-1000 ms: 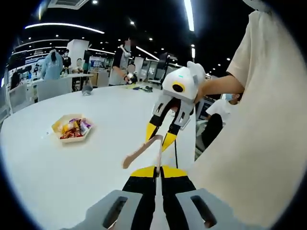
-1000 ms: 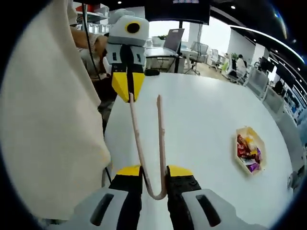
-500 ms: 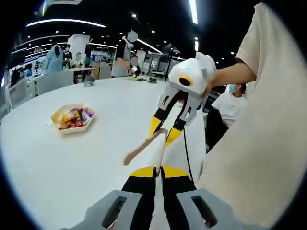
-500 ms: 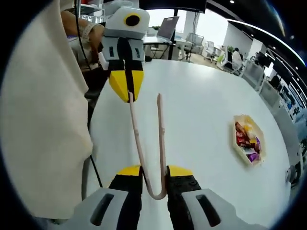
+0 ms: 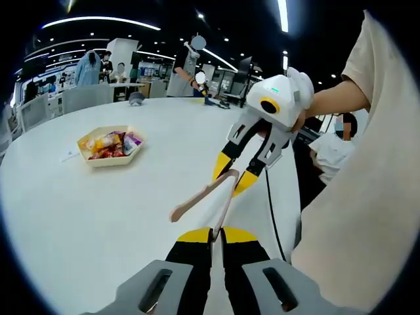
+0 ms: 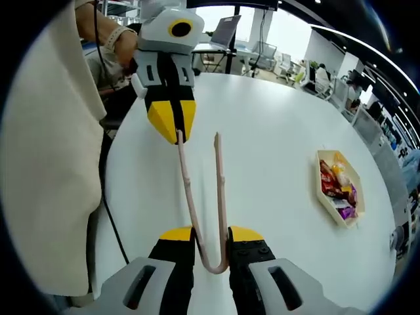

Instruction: Place the target food into the container with the food tongs after gripping and lifting it, then release it inside without dropping or visibly crushing the food.

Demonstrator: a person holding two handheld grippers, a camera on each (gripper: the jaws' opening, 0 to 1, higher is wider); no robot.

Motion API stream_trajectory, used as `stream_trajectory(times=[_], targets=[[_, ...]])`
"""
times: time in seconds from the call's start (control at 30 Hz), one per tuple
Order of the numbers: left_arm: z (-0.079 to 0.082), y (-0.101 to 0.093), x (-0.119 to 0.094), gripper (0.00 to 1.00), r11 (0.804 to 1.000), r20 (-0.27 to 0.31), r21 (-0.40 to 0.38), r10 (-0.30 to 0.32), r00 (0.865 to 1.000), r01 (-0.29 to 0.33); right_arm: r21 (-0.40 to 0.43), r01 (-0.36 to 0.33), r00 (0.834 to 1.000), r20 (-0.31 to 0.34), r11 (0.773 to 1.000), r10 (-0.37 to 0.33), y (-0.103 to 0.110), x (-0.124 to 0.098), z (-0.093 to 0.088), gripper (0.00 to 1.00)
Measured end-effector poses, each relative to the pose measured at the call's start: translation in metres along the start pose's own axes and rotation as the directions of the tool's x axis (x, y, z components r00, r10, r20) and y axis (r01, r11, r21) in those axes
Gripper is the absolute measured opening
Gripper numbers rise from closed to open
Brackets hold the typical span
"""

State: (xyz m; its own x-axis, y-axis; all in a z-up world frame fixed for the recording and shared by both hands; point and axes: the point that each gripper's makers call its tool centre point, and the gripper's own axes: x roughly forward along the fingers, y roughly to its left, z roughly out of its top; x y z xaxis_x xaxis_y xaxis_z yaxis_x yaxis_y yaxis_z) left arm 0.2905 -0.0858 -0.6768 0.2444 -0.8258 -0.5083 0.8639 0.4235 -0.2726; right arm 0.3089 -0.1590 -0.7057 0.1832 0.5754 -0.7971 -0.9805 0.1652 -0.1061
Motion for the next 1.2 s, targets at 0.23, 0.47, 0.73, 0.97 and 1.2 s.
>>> stream_trajectory(times=[0.23,0.47,0.73,0.97,1.2], targets=[[-0.004,0.011,0.009,0.02,1.0,-0.015,-0.012,0.026,1.0,-0.026,0.003,-0.001,1.0,-0.016,1.0,0.001,-0.009,0.009,-0.007,0.18],[-0.009,0.019,0.021,0.03,0.998,-0.039,-0.032,0.044,0.998,-0.045,0.007,0.005,1.0,-0.025,1.0,-0.005,-0.017,0.014,-0.017,0.19],[-0.01,0.033,0.029,0.03,0.995,-0.041,-0.062,0.071,0.997,-0.073,0.001,0.012,1.0,-0.018,1.0,-0.012,-0.029,0.02,-0.018,0.19],[-0.02,0.042,0.033,0.03,0.992,-0.065,-0.092,0.077,0.995,-0.083,0.017,-0.023,0.999,-0.029,1.0,0.024,-0.032,0.031,-0.022,0.19],[-0.025,0.049,0.037,0.03,0.991,-0.078,-0.107,0.077,0.994,-0.085,0.018,-0.03,0.999,-0.042,0.999,0.03,-0.035,0.037,-0.023,0.19]])
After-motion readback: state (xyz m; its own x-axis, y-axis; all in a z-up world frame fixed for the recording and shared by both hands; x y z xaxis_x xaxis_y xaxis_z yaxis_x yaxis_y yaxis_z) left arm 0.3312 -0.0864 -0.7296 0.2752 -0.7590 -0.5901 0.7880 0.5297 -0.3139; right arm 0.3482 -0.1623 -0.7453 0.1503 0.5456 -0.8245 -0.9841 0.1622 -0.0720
